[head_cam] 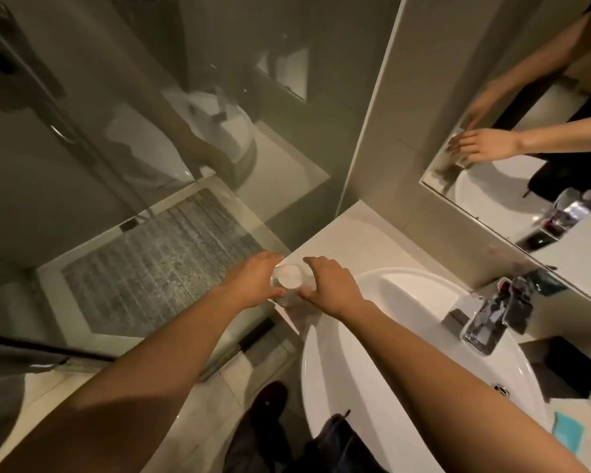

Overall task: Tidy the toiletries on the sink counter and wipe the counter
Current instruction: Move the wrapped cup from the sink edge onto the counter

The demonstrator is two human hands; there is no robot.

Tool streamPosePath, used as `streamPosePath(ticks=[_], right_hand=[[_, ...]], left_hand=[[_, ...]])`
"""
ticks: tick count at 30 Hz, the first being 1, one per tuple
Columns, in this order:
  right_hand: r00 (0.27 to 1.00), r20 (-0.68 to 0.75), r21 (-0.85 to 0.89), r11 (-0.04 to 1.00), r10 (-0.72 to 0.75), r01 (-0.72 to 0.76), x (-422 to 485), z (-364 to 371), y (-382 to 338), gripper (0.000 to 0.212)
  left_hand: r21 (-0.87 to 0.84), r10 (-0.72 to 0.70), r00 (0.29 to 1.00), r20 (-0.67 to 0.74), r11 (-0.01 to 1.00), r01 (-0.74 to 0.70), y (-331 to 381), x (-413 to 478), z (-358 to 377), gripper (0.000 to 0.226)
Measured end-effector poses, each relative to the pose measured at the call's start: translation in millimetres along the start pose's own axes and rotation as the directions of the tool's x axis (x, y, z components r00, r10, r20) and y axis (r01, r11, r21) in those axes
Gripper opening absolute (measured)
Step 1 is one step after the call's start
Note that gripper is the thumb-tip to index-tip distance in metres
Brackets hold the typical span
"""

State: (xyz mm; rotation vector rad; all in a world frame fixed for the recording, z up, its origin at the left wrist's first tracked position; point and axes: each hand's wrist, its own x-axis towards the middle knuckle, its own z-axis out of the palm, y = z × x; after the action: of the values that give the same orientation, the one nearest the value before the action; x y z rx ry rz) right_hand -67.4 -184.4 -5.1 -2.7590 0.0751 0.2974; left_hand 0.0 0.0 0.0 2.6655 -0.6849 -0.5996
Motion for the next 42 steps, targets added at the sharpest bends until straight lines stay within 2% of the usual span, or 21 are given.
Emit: streamPosePath(ticks=[3,7,12,16,22,26,30,36,42], right_hand=[[0.998,0.055,0.014,1.000,0.003,-0.004,17,7,3,0.066],[0.995,0.086,0.060,0.997,0.046,-0.051,27,20,-1,0.057],[0.997,0.063,0.086,0.995,0.040,-0.046,30,26,1,0.056],[0.997,-0.001,0.246,0.966,0.080,-0.077,22,9,6,0.059],[0.972,-0.172,0.365,0.927,0.161,-0.089,-6,-44,16,0.058],[0.925,-0.294,0.392,0.913,0.242,-0.114,-41,-96,31,0.058],[0.838,-0.424,0.433,0.890,0.343,-0.145,-92,-144,51,0.053],[0.670,-0.548,0.511,0.834,0.502,-0.207,-186,-190,81,0.050],[0.463,-0.623,0.567,0.772,0.630,-0.288,-285,-199,118,0.045]], left_hand=[[-0.027,0.036,0.999,0.040,0.999,-0.035,-5,17,2,0.076],[-0.083,0.085,0.995,0.053,0.993,-0.081,-17,27,9,0.050],[-0.164,0.145,0.984,0.101,0.978,-0.128,-32,32,6,0.050],[-0.192,0.220,0.972,0.079,0.961,-0.202,-25,42,-9,0.050],[-0.146,0.381,0.923,0.048,0.917,-0.371,23,58,-59,0.055],[-0.115,0.538,0.842,0.041,0.840,-0.531,81,71,-93,0.048],[-0.120,0.694,0.719,0.038,0.718,-0.686,155,74,-116,0.046],[-0.127,0.870,0.490,0.051,0.492,-0.861,273,60,-117,0.050],[-0.174,0.951,0.298,0.085,0.308,-0.935,387,29,-76,0.055]])
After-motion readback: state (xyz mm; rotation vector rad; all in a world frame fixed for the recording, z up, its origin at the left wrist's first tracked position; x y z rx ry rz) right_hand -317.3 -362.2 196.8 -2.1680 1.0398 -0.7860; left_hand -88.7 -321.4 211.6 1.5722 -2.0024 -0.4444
